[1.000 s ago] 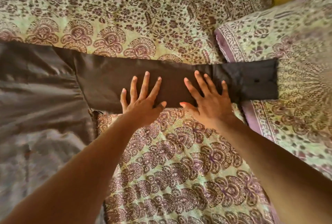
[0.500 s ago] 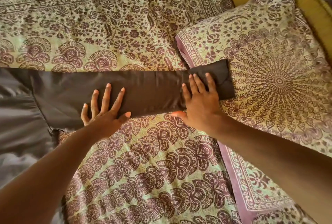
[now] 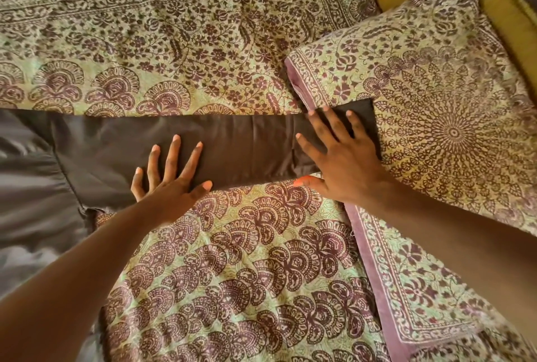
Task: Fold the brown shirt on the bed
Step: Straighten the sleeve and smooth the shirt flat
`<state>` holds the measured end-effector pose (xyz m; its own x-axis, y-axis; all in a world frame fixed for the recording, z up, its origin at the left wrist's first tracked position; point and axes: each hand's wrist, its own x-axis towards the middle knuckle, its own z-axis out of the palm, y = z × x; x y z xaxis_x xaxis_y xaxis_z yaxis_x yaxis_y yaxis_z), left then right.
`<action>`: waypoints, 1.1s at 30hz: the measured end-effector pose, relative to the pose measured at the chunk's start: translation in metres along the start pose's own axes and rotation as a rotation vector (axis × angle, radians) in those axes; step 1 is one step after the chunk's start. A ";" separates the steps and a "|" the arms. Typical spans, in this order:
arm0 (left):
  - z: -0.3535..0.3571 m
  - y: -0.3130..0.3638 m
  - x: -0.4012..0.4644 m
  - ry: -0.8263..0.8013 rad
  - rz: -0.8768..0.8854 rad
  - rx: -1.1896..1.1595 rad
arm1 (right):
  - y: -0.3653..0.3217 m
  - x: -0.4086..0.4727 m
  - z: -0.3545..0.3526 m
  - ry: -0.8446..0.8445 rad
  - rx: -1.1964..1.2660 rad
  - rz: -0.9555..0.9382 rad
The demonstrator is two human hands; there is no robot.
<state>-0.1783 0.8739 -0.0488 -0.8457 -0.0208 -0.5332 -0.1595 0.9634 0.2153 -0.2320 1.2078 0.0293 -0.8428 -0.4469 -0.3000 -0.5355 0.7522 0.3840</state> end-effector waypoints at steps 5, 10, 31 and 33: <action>-0.005 0.001 -0.001 -0.029 0.031 -0.016 | -0.011 0.003 -0.013 -0.072 0.038 0.035; -0.003 -0.039 -0.049 0.353 0.159 -0.078 | -0.083 0.026 -0.041 0.066 0.191 -0.058; 0.085 -0.237 -0.254 0.592 -0.100 -0.054 | -0.373 0.010 -0.094 0.170 0.179 -0.851; 0.102 -0.240 -0.262 0.429 0.062 0.055 | -0.354 -0.020 -0.081 0.158 0.201 -0.833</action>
<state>0.1333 0.6754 -0.0446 -0.9897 -0.0602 -0.1299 -0.0840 0.9788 0.1866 -0.0303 0.9111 -0.0303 -0.1870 -0.9404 -0.2841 -0.9738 0.2156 -0.0726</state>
